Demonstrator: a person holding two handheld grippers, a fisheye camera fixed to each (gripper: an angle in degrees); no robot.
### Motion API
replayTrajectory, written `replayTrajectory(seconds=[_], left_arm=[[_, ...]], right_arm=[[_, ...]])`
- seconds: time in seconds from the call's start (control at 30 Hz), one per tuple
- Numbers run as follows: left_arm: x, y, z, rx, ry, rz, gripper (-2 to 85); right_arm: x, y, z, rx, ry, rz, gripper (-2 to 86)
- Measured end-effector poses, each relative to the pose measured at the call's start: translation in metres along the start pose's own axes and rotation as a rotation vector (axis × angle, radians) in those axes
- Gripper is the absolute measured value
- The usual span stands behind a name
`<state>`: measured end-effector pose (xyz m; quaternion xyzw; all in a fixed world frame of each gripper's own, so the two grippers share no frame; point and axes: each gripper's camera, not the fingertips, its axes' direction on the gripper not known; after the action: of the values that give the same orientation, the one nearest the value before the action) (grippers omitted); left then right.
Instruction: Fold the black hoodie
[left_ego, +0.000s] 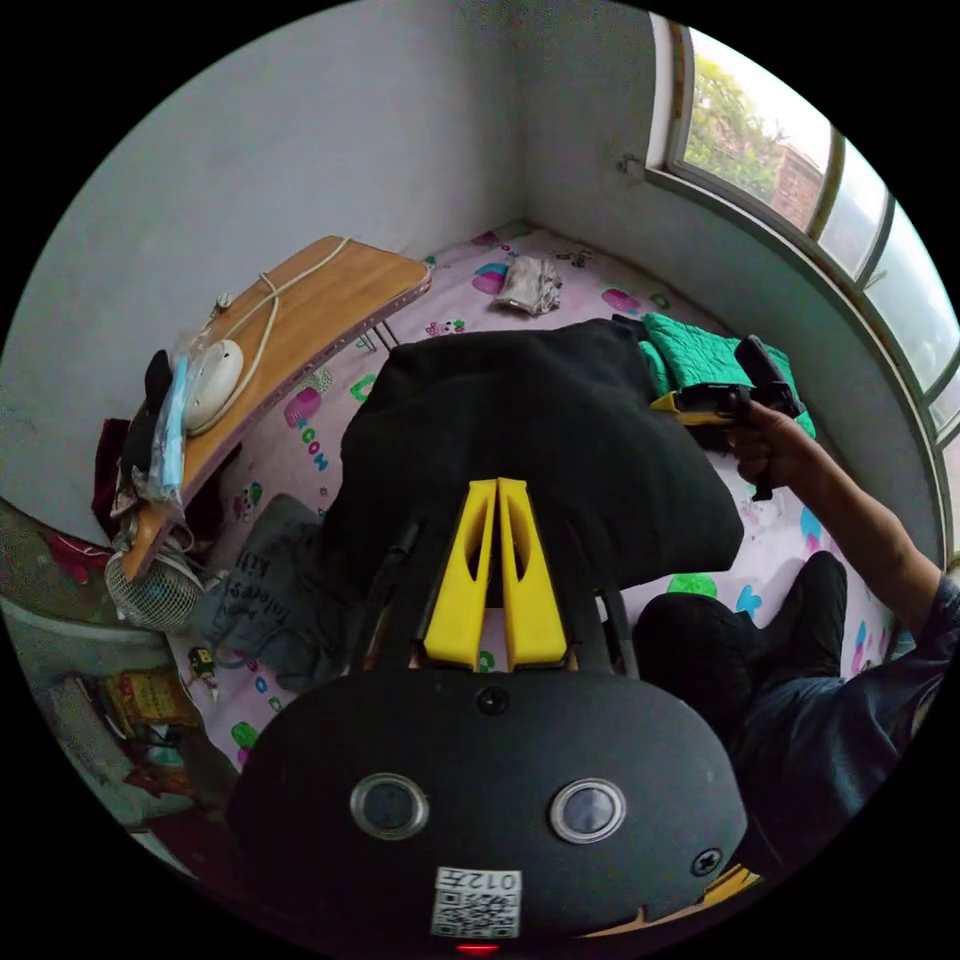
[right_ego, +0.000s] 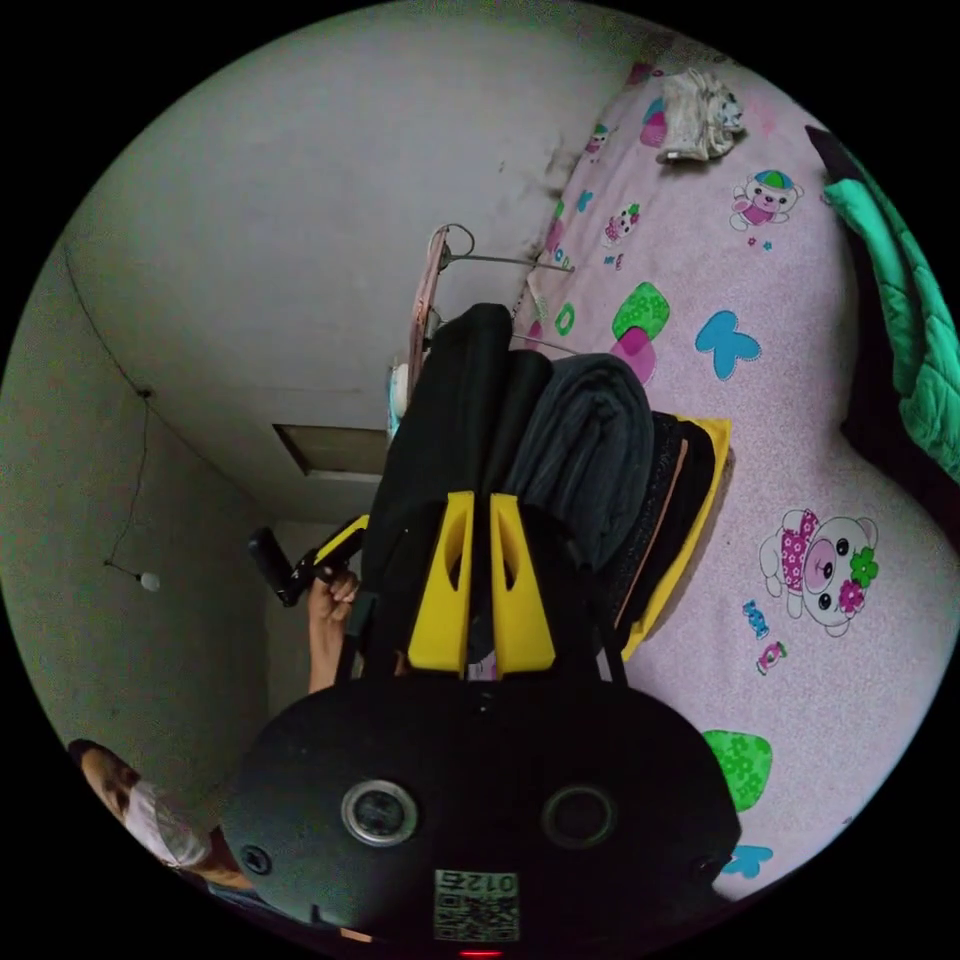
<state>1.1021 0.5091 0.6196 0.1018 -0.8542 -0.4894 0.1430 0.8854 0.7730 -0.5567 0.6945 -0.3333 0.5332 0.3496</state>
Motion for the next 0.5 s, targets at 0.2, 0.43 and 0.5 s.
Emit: replayTrajectory(seconds=[0.2,0.43,0.5], left_arm=[[-0.007,0.011,-0.007,0.031,0.029,-0.023,-0.2],[0.037,-0.021,-0.003,0.067,0.007,0.116,-0.2],[0.052,-0.03,0.007,0.051,0.007,0.156,-0.2]], right_arm=[[0.002,-0.006,-0.015,-0.001,-0.034,-0.019,3.8],[0.026,-0.033,-0.057,0.194,-0.084,0.076,11.5],[0.034,-0.044,-0.053,0.181,-0.111,0.11,12.2]])
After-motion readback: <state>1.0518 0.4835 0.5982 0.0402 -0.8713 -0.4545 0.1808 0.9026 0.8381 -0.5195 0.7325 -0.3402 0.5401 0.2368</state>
